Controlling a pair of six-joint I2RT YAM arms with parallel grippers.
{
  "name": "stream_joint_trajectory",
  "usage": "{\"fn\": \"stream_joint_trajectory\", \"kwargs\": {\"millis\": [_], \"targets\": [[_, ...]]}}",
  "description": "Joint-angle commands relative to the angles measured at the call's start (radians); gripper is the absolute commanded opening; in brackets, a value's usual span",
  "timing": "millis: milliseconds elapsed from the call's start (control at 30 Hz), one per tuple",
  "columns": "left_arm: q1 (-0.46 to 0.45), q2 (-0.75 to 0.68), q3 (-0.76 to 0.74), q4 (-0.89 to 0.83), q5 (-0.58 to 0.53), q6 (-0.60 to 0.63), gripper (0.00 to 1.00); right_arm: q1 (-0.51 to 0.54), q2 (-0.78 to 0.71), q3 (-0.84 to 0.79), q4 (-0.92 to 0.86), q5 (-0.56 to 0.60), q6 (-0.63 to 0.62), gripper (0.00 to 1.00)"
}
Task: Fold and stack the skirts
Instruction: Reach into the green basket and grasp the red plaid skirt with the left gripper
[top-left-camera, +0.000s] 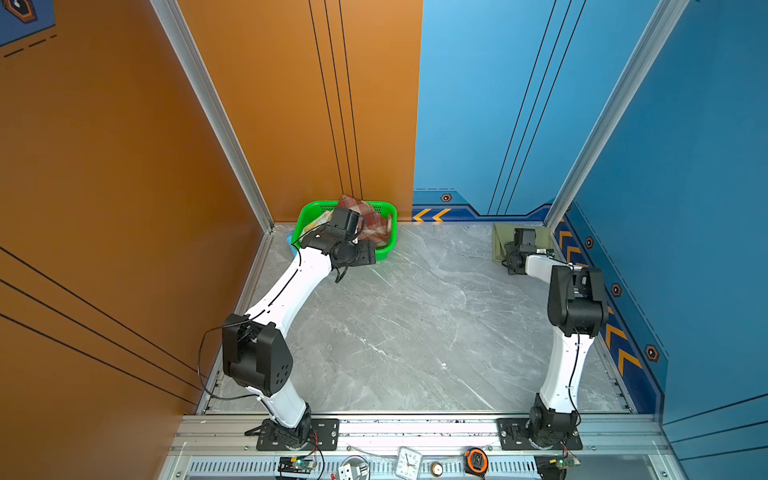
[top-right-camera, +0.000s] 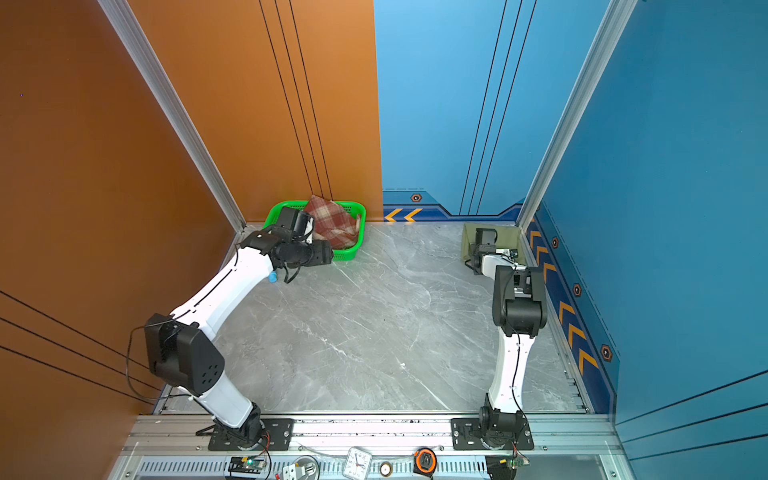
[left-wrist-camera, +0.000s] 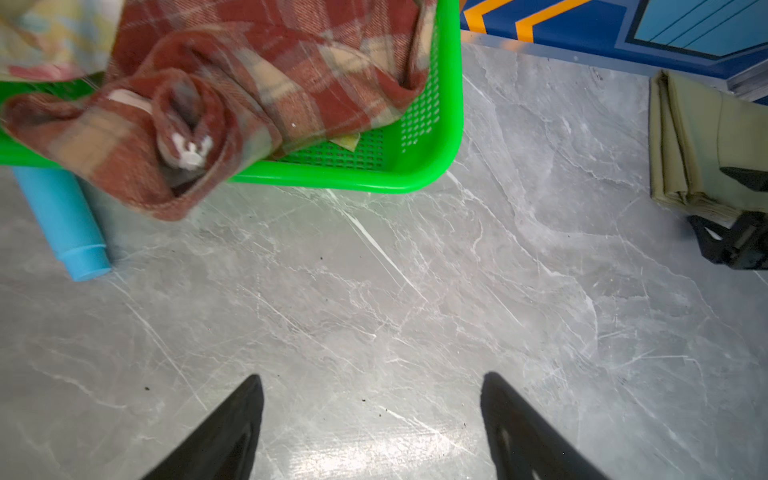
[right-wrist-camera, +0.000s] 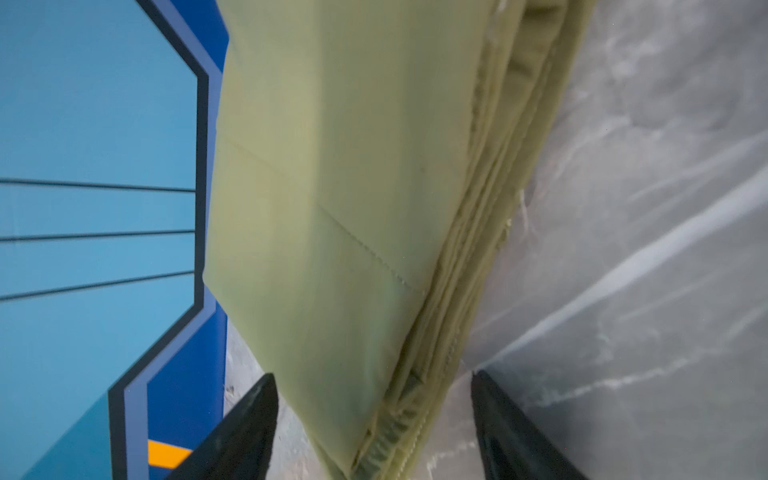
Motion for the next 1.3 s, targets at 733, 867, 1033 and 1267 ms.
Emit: {"fn": "stream_joint_trajectory", "kwargs": {"millis": [733, 867, 1033, 1267], "targets": [[0.110, 0.564, 0.588, -0.163, -0.201, 0.114, 0.63, 0.267, -0.560, -0.194, -0.251, -0.170, -0.645, 0.86], [0.113, 0.576, 0.566, -0.162, -0.229, 0.111, 0.54, 0.258, -0.593, -0.195, -0.260, -0.170, -0.651, 0.86], [0.122, 0.596, 0.609, -0.163, -0.239, 0.114, 0.15, 0.244, -0.620, -0.203, -0.274, -0.163, -0.651, 0.85], [0.140, 0.572, 0.762, -0.163, -0.222, 0.120, 0.03, 0.244, -0.662, -0.202, -0.304, -0.139, -0.658, 0.84]]}}
